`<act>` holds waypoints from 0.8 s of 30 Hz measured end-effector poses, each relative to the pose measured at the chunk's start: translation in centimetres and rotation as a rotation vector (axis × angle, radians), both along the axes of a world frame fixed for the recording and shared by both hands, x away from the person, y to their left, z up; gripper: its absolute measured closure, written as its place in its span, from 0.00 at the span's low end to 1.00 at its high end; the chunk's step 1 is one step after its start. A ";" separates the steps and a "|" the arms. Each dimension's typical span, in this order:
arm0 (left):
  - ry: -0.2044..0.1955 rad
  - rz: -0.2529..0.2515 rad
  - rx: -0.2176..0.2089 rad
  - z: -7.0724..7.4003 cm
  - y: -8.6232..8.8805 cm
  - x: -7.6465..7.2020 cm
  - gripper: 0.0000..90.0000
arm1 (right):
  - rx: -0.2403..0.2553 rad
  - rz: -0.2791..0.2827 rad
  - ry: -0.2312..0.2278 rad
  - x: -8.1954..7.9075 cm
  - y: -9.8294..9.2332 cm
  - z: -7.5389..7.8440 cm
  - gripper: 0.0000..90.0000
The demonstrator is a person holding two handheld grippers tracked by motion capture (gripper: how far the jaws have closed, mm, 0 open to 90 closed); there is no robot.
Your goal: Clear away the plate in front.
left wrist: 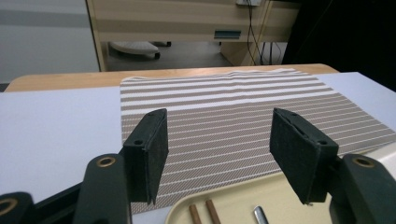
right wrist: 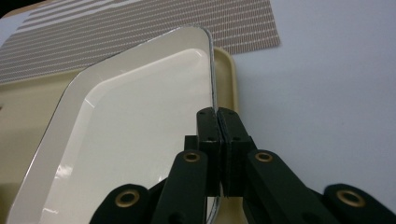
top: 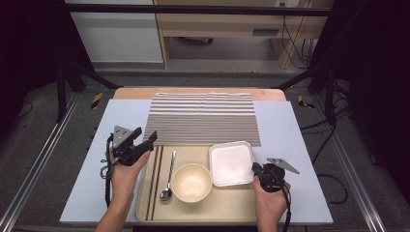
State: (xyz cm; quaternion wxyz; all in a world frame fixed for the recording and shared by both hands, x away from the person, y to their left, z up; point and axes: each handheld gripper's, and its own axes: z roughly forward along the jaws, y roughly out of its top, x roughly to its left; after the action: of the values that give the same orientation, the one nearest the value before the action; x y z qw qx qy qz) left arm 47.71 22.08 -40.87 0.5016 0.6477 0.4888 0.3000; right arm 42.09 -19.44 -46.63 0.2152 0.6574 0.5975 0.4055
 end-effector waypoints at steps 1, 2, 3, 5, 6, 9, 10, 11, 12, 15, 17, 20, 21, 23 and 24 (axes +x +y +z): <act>0.007 -0.003 0.001 -0.1 0.0 0.0 0.41 | 0.013 -0.001 0.008 -0.3 0.0 -0.2 0.99; 0.010 -0.003 0.004 -0.1 0.1 0.0 0.41 | 0.019 0.000 0.013 -0.4 0.0 -0.4 0.99; 0.005 0.002 0.008 0.0 0.2 0.0 0.41 | 0.026 0.001 0.020 -0.6 0.1 -0.5 0.99; 0.000 0.012 0.016 0.0 0.5 -0.1 0.41 | 0.038 0.003 0.037 -0.9 0.2 -0.8 0.99; -0.003 0.014 0.025 0.1 0.6 -0.1 0.41 | 0.039 0.008 0.037 -0.9 0.2 -0.9 0.99; -0.001 0.023 0.024 -0.1 0.9 -0.2 0.41 | 0.041 0.013 0.038 -1.2 0.4 -0.9 0.98; 0.001 0.023 0.026 -0.1 0.9 -0.2 0.41 | 0.040 0.015 0.038 -1.3 0.4 -0.9 0.95; 0.000 0.023 0.032 -0.2 1.0 -0.1 0.41 | 0.040 0.015 0.037 -1.3 0.3 -0.9 0.91; -0.001 0.024 0.038 -0.2 1.1 -0.1 0.41 | 0.040 0.012 0.028 -1.3 0.2 -0.9 0.88; -0.014 0.033 0.049 -0.2 1.4 -0.2 0.39 | 0.036 0.014 -0.033 -1.7 -0.1 -0.5 0.71; -0.025 0.038 0.067 -0.2 1.8 -0.3 0.38 | 0.016 0.013 -0.092 -1.8 -0.5 -0.3 0.61; -0.034 0.043 0.119 -0.5 2.7 -0.5 0.32 | -0.046 0.015 -0.182 -1.1 -2.0 0.0 0.43; -0.036 0.040 0.137 -0.7 3.0 -0.6 0.30 | -0.084 0.019 -0.203 -0.6 -2.7 0.1 0.38; -0.035 0.031 0.169 -1.5 3.8 -1.0 0.26 | -0.159 0.019 -0.237 0.3 -3.9 0.1 0.28; -0.038 0.023 0.176 -2.2 4.4 -1.5 0.24 | -0.184 0.033 -0.256 0.8 -4.5 0.0 0.24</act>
State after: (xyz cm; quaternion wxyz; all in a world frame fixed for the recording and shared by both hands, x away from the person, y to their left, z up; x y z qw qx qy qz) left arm 46.25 26.47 -43.12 0.4484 0.6779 0.4583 0.3597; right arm 42.90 -23.93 -46.59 0.3422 0.5682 0.6105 0.4329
